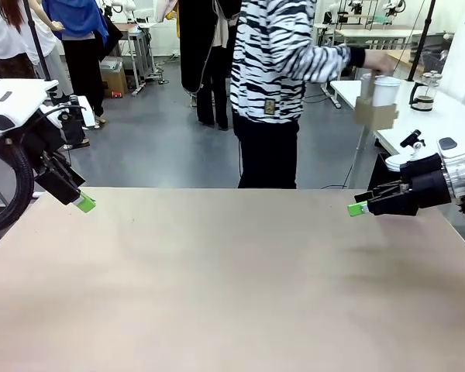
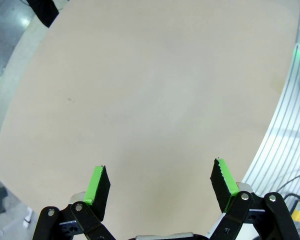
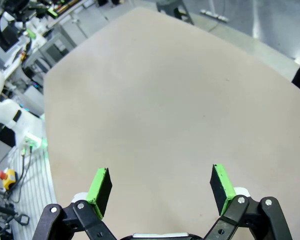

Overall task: Pour a drink into a cup and package it in a carrier.
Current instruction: Insert the held 600 ml Paper Cup into the Cup Carrier.

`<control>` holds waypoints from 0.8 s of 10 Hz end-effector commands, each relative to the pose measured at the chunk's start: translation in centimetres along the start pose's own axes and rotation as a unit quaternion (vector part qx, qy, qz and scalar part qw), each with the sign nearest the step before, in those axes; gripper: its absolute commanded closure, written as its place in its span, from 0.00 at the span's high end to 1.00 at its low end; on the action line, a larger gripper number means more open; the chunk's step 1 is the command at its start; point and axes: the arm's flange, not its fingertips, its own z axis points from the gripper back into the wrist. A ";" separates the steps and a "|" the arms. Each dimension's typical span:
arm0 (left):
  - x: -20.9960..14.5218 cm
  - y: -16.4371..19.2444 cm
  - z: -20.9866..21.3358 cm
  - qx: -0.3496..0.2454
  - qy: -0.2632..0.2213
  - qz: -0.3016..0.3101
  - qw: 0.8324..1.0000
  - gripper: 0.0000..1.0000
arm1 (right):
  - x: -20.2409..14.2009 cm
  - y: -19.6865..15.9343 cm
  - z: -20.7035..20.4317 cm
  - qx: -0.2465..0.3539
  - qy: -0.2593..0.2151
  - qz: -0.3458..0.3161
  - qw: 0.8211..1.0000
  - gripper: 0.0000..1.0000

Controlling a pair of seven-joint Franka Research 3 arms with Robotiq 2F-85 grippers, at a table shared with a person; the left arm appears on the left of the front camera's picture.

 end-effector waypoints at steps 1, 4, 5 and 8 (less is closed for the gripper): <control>0.1 0.2 0.2 -0.003 0.003 0.004 1.000 1.00 | 0.2 -0.6 0.2 0.006 -0.003 0.012 1.000 1.00; 0.1 0.2 0.2 -0.003 0.003 0.004 1.000 1.00 | 0.2 -0.6 0.2 0.006 -0.003 0.012 1.000 1.00; 0.1 0.2 0.2 -0.003 0.003 0.004 1.000 1.00 | 0.2 -0.6 0.2 0.006 -0.003 0.012 1.000 1.00; 0.1 0.2 0.2 -0.003 0.003 0.004 1.000 1.00 | 0.2 -0.6 0.2 0.006 -0.003 0.012 1.000 1.00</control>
